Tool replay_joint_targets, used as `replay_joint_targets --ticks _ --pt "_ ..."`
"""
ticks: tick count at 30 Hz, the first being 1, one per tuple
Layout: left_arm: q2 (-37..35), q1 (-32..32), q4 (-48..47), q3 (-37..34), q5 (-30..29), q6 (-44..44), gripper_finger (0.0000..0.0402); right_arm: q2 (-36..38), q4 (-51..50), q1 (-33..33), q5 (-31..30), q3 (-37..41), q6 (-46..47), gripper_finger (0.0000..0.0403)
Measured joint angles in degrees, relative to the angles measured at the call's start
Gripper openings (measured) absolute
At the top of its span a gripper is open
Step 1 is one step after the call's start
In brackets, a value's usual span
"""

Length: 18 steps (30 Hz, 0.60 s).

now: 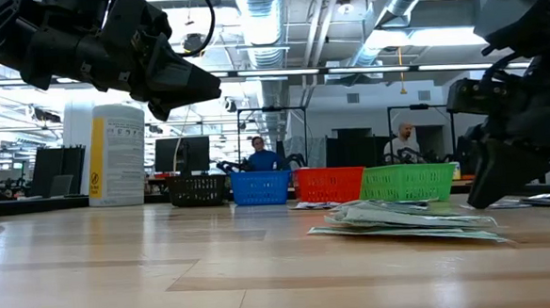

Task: Pick & Place First Aid Supplies
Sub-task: Put the orange pad into the green bin

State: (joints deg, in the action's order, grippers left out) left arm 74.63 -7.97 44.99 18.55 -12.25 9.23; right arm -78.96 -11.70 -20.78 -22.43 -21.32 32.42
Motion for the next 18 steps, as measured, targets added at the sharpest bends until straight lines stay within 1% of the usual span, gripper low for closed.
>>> replay_joint_targets --ticks 8,18 --pt "0.0 0.0 -0.02 -0.02 -0.04 0.0 0.0116 0.0 0.7 0.01 0.21 0.14 -1.33 0.0007" --pt "0.0 0.0 -0.03 -0.02 -0.17 0.0 0.0116 -0.11 2.89 0.33 -0.11 0.31 -1.52 0.0003"
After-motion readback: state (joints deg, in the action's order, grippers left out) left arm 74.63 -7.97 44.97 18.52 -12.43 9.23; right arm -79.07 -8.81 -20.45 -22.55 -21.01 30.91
